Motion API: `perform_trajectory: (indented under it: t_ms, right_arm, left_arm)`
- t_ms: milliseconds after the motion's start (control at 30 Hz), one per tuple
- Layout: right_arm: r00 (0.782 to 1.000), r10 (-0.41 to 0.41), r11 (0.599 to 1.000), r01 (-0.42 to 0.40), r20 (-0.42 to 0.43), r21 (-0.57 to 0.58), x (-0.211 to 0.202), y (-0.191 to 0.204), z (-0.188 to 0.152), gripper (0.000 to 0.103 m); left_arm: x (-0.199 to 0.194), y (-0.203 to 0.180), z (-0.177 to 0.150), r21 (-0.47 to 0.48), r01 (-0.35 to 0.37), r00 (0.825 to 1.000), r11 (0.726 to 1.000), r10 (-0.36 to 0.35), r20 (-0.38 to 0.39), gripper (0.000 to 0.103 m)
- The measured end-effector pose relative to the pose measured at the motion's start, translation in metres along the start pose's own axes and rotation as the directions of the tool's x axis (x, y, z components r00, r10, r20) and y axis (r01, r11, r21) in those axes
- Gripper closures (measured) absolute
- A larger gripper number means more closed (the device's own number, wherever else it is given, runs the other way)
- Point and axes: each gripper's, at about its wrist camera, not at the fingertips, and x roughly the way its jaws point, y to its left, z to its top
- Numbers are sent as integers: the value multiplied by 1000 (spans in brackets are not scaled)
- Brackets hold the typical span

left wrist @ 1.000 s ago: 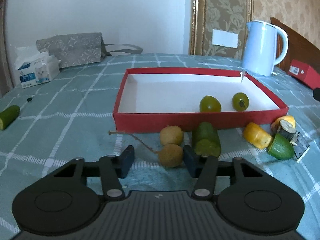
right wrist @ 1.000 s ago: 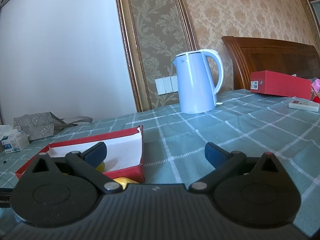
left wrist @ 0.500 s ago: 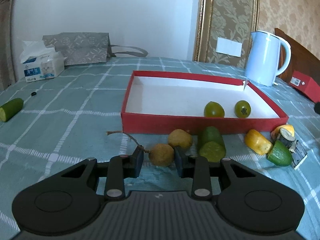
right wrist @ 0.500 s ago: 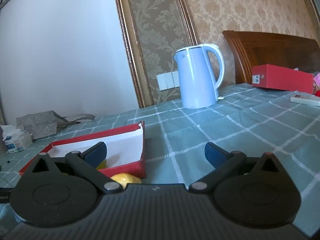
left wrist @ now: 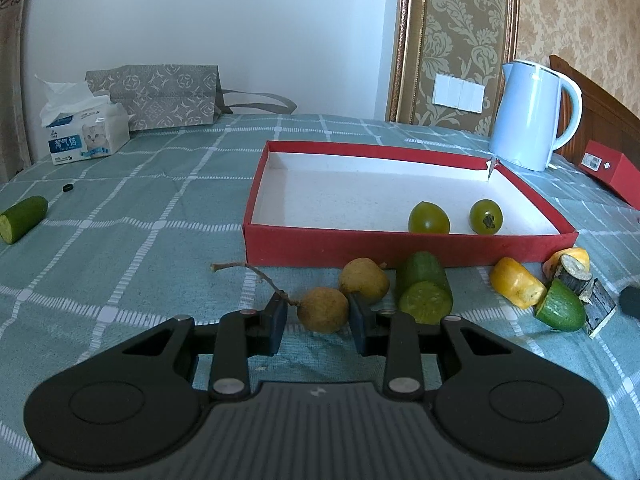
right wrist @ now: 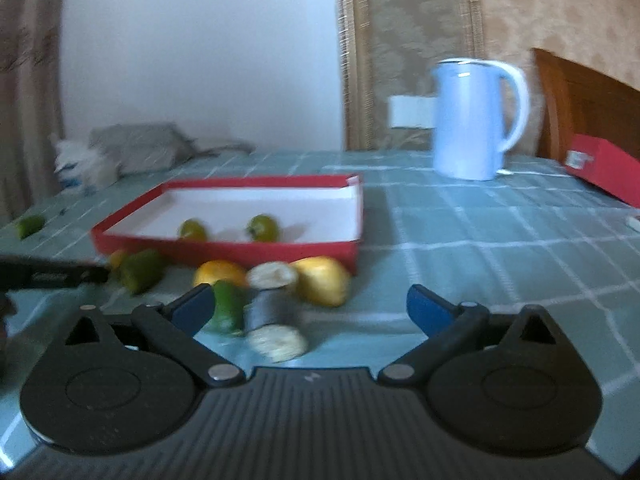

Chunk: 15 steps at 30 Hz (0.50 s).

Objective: Organize fruits
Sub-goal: 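Grasp a dark taro chunk with the right gripper while the left gripper holds the longan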

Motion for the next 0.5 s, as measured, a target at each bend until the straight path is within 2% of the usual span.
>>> perform_trajectory:
  t_ms: [67,200,367,500]
  right_arm:
    - [999,22,999,-22,-31,-25,6,9,1,10]
    - [996,12,999,-16,-87,-52,20,18,0,17]
    - [988,33,999,-27,-152,43,33,5,-1,19]
    - [987,64,996,-54,-145,75,36,-2,1,21]
  left_arm:
    - [0,0,-1,1,0,1000,1000,0,0,70]
    - [0,0,-1,3,-1,1000,1000,1,1,70]
    - [0,0,-1,4,0,1000,1000,0,1,70]
    - [-1,-1,-1,7,-1,1000,1000,1,1,70]
